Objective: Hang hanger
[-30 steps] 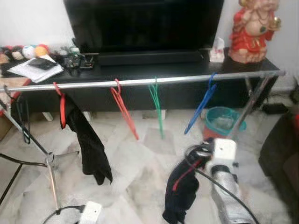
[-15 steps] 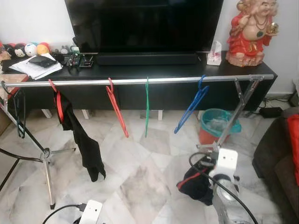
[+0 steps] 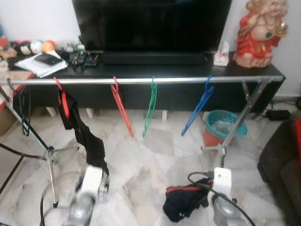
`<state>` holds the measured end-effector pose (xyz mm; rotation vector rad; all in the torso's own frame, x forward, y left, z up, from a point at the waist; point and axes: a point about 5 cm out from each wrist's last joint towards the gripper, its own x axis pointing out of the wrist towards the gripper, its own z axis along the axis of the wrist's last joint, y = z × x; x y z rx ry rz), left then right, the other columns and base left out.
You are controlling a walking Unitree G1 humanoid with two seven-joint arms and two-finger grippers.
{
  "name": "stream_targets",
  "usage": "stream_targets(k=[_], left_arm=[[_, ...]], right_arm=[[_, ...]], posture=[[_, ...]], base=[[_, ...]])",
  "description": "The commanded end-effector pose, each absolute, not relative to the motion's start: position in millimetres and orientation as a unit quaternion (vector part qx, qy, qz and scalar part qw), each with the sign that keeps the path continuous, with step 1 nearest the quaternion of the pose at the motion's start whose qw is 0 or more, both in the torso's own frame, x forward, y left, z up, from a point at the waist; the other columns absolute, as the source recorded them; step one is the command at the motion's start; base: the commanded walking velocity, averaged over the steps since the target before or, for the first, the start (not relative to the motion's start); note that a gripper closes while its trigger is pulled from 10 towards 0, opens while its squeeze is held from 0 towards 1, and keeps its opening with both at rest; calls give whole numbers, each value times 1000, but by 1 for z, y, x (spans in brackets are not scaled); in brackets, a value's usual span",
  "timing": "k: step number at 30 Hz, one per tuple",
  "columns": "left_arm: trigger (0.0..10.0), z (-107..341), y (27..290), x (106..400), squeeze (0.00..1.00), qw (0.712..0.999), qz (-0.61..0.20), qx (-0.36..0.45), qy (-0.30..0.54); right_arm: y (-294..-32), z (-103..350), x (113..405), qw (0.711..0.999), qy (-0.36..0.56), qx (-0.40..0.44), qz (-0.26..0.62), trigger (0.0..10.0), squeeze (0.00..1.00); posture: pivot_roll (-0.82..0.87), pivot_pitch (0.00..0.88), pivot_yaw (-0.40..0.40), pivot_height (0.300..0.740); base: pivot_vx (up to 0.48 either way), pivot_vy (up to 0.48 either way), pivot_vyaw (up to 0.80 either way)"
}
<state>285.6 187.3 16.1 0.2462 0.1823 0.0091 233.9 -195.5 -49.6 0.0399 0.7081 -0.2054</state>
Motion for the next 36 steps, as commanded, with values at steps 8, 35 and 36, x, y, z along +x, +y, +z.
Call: stream_targets(k=[8,35,36], left_arm=[[10000,47,184,303,0,998,22,54,17],[10000,58,180,307,0,999,10,45,0],[10000,59,180,307,0,999,10,45,-1]], right_arm=[[-204,-62,216,913,390,22,-118,10000,0],[-204,-56,224,930,350,15,-114,10000,0],[-204,-56,224,930,350,14,-113,10000,0]], posture=[[38,0,-10,740],[19,0,12,740],[20,0,12,740]], base=[[0,0,0],[127,0,0],[360,0,0]])
